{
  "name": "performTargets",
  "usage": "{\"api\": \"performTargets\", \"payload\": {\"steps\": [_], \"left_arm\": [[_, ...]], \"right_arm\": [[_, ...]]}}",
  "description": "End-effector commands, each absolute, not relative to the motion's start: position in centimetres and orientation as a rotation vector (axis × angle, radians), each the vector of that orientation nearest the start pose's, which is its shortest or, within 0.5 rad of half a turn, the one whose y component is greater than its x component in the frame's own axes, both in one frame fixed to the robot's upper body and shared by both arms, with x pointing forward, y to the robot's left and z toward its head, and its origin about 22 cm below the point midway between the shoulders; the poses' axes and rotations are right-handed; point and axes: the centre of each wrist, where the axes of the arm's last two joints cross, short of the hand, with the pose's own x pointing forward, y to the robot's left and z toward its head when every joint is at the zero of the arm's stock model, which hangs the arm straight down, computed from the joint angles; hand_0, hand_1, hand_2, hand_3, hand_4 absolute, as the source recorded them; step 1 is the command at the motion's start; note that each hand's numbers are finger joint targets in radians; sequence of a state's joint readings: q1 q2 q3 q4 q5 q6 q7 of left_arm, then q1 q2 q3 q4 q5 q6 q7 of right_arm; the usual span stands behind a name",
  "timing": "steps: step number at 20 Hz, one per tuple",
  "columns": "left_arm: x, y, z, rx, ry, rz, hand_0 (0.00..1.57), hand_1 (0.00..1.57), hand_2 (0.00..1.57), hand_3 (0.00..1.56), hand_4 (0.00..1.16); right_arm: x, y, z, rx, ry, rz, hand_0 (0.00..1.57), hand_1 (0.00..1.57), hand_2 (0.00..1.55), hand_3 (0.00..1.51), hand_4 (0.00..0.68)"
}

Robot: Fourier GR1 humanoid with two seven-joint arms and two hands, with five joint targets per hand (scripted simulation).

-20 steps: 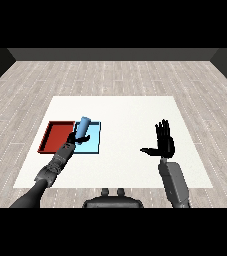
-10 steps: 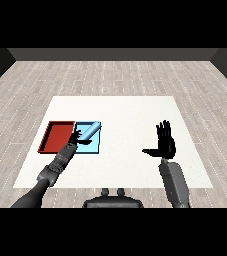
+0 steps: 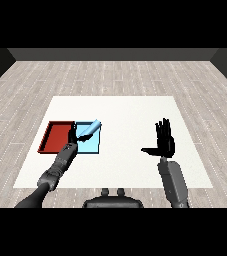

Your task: Pick the blue can and put it in the blue box

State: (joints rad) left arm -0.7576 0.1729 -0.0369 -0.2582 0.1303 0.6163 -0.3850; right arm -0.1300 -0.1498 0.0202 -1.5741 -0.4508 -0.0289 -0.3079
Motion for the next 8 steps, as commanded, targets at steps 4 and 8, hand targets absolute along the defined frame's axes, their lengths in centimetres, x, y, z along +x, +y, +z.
{"api": "performTargets", "payload": {"steps": [4,8], "left_arm": [[37.0,22.0,-4.2,0.423,-1.883,-0.015,0.00,0.00,0.00,0.00,0.00],[33.5,21.0,-5.8,0.290,-1.993,0.023,0.00,0.00,0.00,0.00,0.00]], "right_arm": [[26.9,-25.1,4.0,0.249,-1.931,-0.194,0.00,0.00,0.00,0.00,0.000],[26.3,-24.7,3.2,0.236,-1.924,-0.177,0.00,0.00,0.00,0.00,0.000]]}}
